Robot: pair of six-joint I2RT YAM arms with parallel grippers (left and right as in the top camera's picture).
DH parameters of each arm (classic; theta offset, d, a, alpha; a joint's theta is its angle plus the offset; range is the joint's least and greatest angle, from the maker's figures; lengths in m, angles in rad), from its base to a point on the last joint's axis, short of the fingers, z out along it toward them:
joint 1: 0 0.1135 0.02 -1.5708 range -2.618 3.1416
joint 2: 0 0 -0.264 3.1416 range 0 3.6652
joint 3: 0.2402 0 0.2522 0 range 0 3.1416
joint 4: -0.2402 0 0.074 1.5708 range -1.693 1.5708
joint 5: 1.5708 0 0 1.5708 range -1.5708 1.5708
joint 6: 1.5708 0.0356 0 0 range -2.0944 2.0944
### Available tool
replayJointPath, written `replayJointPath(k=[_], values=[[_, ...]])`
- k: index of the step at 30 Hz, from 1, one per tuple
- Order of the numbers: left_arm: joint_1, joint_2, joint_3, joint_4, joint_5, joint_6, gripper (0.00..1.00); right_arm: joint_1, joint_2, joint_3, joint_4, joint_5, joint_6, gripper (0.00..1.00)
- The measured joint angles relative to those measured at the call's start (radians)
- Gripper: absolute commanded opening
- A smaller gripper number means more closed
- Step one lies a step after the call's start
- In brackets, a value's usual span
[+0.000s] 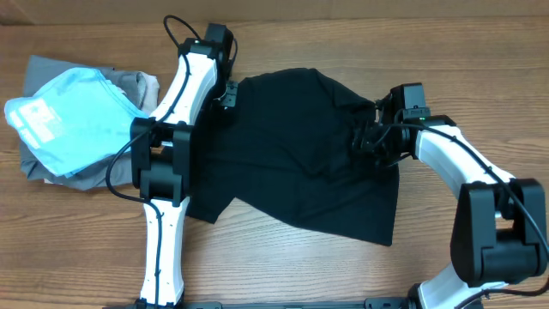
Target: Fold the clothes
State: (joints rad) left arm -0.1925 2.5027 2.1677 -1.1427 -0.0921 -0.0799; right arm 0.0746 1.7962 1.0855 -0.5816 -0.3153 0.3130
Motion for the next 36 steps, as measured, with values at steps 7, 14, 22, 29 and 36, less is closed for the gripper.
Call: replayJointPath(k=[7, 14, 22, 29, 36], values=[[-0.003, 0.001, 0.005, -0.032, 0.004, 0.000, 0.04, -0.016, 0.004, 0.000, -0.013, 0.100, 0.006, 0.30], [-0.003, 0.002, 0.006, -0.048, 0.006, 0.000, 0.04, -0.116, 0.004, 0.000, -0.033, 0.108, 0.016, 0.17], [-0.002, 0.002, 0.006, -0.049, 0.006, 0.000, 0.04, -0.205, -0.010, 0.000, -0.026, -0.116, -0.103, 0.55], [-0.003, 0.016, 0.036, -0.108, 0.006, 0.001, 0.04, -0.171, -0.035, 0.020, -0.111, -0.210, -0.150, 0.58], [-0.002, 0.043, 0.100, -0.134, 0.032, 0.001, 0.04, -0.144, -0.035, 0.001, -0.104, -0.220, -0.159, 0.42]])
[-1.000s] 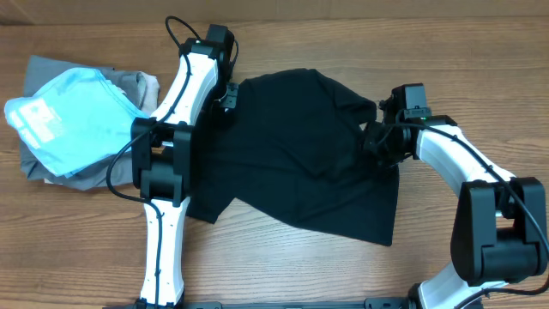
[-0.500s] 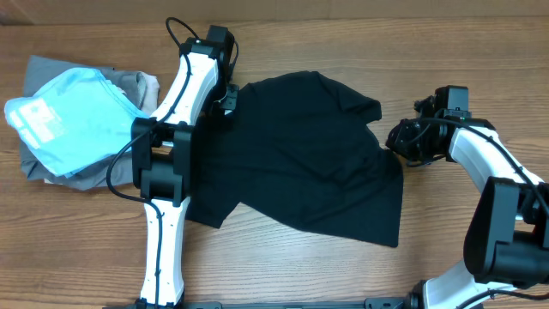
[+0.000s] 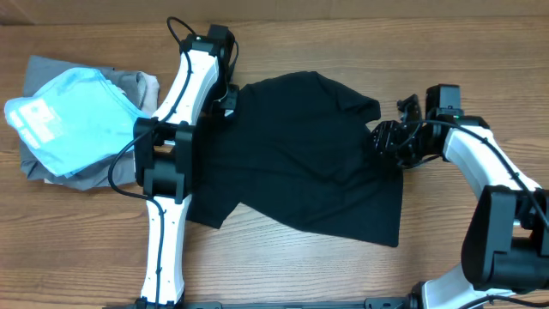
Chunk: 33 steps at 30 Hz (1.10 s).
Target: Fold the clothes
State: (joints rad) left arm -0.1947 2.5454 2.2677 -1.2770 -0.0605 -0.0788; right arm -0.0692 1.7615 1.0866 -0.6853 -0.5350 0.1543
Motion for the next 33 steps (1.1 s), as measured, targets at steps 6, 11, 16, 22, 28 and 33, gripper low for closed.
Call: replayJointPath(k=[6, 11, 16, 22, 28, 33], values=[[0.000, 0.002, 0.011, -0.026, 0.029, 0.000, 0.04, 0.111, 0.011, -0.035, 0.150, 0.014, 0.005, 0.13], [0.000, 0.002, 0.011, -0.047, 0.034, 0.000, 0.04, 0.114, 0.011, 0.060, 0.243, 0.021, 0.035, 0.08], [0.000, 0.003, 0.011, -0.056, 0.039, 0.000, 0.04, 0.102, 0.011, 0.296, 0.278, 0.043, 0.055, 0.54], [0.000, 0.004, 0.011, -0.058, 0.042, 0.000, 0.04, 0.097, -0.004, 0.352, 0.033, 0.211, 0.053, 0.88], [0.000, 0.004, 0.011, -0.056, 0.042, 0.000, 0.04, 0.002, 0.016, 0.330, -0.271, 0.405, 0.073, 0.88], [0.000, 0.004, 0.011, -0.055, 0.042, 0.000, 0.04, -0.136, 0.016, 0.267, -0.389, 0.406, 0.094, 0.80]])
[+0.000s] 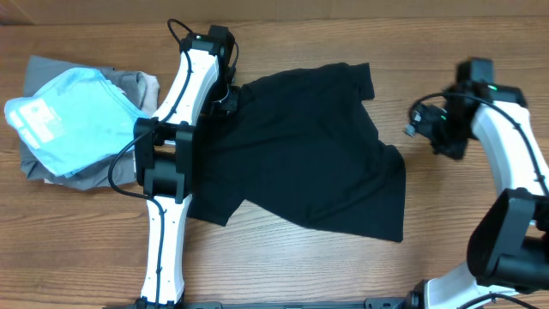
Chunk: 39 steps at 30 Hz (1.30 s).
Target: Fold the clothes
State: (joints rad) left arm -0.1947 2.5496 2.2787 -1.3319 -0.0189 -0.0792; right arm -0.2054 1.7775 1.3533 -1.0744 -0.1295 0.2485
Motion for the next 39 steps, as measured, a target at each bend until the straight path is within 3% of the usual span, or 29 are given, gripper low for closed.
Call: replayJointPath(k=[4, 8, 11, 15, 19, 24, 29, 39], values=[[0.000, 0.000, 0.000, 0.001, 0.000, 0.000, 0.04, -0.040, 0.000, -0.146, 0.033, -0.056, 0.009, 0.78], [0.000, 0.000, 0.000, 0.003, 0.000, 0.000, 0.04, -0.021, 0.002, -0.314, 0.194, -0.125, 0.010, 0.76], [0.000, 0.000, 0.000, 0.003, 0.000, 0.000, 0.04, -0.010, -0.025, -0.383, 0.323, -0.170, 0.003, 0.55], [0.000, 0.000, 0.000, 0.000, 0.000, 0.000, 0.04, -0.008, -0.037, -0.442, 0.402, -0.236, 0.002, 0.20], [0.000, 0.000, 0.000, 0.001, 0.000, 0.000, 0.04, -0.005, -0.035, -0.467, 0.402, -0.277, 0.004, 0.04], [0.000, 0.000, 0.000, 0.000, 0.000, 0.000, 0.05, -0.016, -0.048, -0.458, 0.311, -0.257, 0.023, 0.04], [0.000, 0.000, 0.000, 0.001, 0.000, 0.000, 0.05, -0.105, -0.133, -0.373, 0.107, -0.093, 0.109, 0.04], [-0.002, 0.000, 0.000, 0.004, 0.008, 0.003, 0.04, -0.300, -0.209, -0.300, -0.092, 0.177, 0.230, 0.04]])
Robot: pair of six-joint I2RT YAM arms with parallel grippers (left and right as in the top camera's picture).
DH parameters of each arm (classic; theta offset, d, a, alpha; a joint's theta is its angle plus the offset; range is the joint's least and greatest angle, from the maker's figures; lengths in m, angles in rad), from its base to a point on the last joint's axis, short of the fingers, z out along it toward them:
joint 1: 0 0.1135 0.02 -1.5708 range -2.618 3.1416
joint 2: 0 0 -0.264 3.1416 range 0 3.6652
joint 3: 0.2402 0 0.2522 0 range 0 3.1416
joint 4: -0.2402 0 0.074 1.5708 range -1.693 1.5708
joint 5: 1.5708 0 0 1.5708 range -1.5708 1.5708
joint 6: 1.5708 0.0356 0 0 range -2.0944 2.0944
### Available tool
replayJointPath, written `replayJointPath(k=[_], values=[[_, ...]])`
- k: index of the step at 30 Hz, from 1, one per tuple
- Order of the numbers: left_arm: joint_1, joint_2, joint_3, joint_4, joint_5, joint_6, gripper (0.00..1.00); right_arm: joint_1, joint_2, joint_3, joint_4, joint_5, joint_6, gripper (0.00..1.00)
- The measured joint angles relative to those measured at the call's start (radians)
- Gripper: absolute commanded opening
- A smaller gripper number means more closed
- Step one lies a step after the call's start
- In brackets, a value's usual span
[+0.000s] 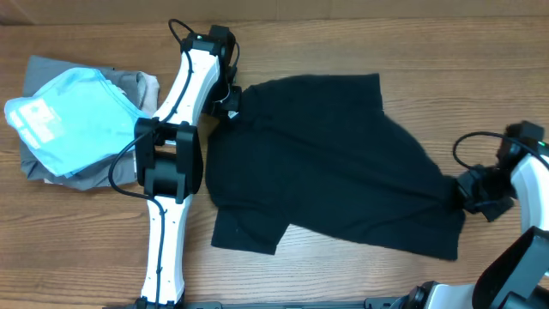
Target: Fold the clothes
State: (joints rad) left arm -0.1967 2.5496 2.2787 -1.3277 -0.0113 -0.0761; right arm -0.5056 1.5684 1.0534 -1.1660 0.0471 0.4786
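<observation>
A black shirt (334,163) lies spread across the middle of the table, drawn out towards the right. My left gripper (230,99) sits at the shirt's upper left corner, and the cloth stays pinned there as if the fingers are shut on it. At the right, my right gripper (466,190) is low at the shirt's right edge, and the fabric runs taut up to it, so it looks shut on that edge. The fingertips of both grippers are too small to see plainly.
A heap of other clothes lies at the far left: a light blue garment (69,120) on top of a grey garment (129,86). The left arm's base and links (167,172) overlap the shirt's left side. Bare wood shows along the back and front.
My right gripper was up to the right, apart from the shirt. It is now lower and farther right at the shirt's edge. The shirt's right side now reaches much farther right. The left gripper is unchanged.
My right gripper was on a bunched fold at the shirt's right side, then slightly farther right with the fold. Then the upper right flap lay opened out and the gripper was clear of the cloth. Now the shirt is stretched right. The left gripper stayed at the upper left corner.
</observation>
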Motion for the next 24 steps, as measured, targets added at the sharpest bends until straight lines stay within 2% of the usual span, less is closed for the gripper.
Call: replayJointPath(k=[1, 5, 6, 8, 11, 16, 19, 24], values=[[0.000, 0.000, 0.000, 0.000, 0.000, 0.000, 0.04, -0.014, 0.000, 0.000, -0.011, 0.011, 0.005, 0.04], [0.000, 0.000, 0.000, -0.001, 0.004, 0.001, 0.05, -0.029, 0.000, 0.000, -0.021, 0.031, 0.016, 0.19], [0.000, 0.000, 0.000, -0.002, 0.004, 0.002, 0.06, -0.029, 0.000, 0.000, -0.017, 0.035, 0.019, 0.19], [0.000, 0.000, 0.000, -0.012, 0.002, 0.004, 0.05, -0.031, 0.000, 0.000, -0.011, 0.043, 0.018, 0.18], [0.000, 0.000, 0.000, -0.038, -0.018, 0.004, 0.05, -0.042, 0.000, 0.000, -0.024, 0.050, 0.027, 0.04], [0.005, 0.000, 0.000, -0.066, -0.058, 0.003, 0.04, -0.103, 0.000, 0.000, -0.064, 0.049, 0.039, 0.05], [0.009, 0.000, 0.000, -0.068, -0.064, 0.003, 0.04, -0.154, 0.000, -0.001, -0.053, 0.048, 0.050, 0.18], [0.030, 0.006, 0.043, -0.071, -0.032, 0.016, 0.11, -0.226, 0.000, -0.001, 0.048, -0.069, -0.028, 0.60]])
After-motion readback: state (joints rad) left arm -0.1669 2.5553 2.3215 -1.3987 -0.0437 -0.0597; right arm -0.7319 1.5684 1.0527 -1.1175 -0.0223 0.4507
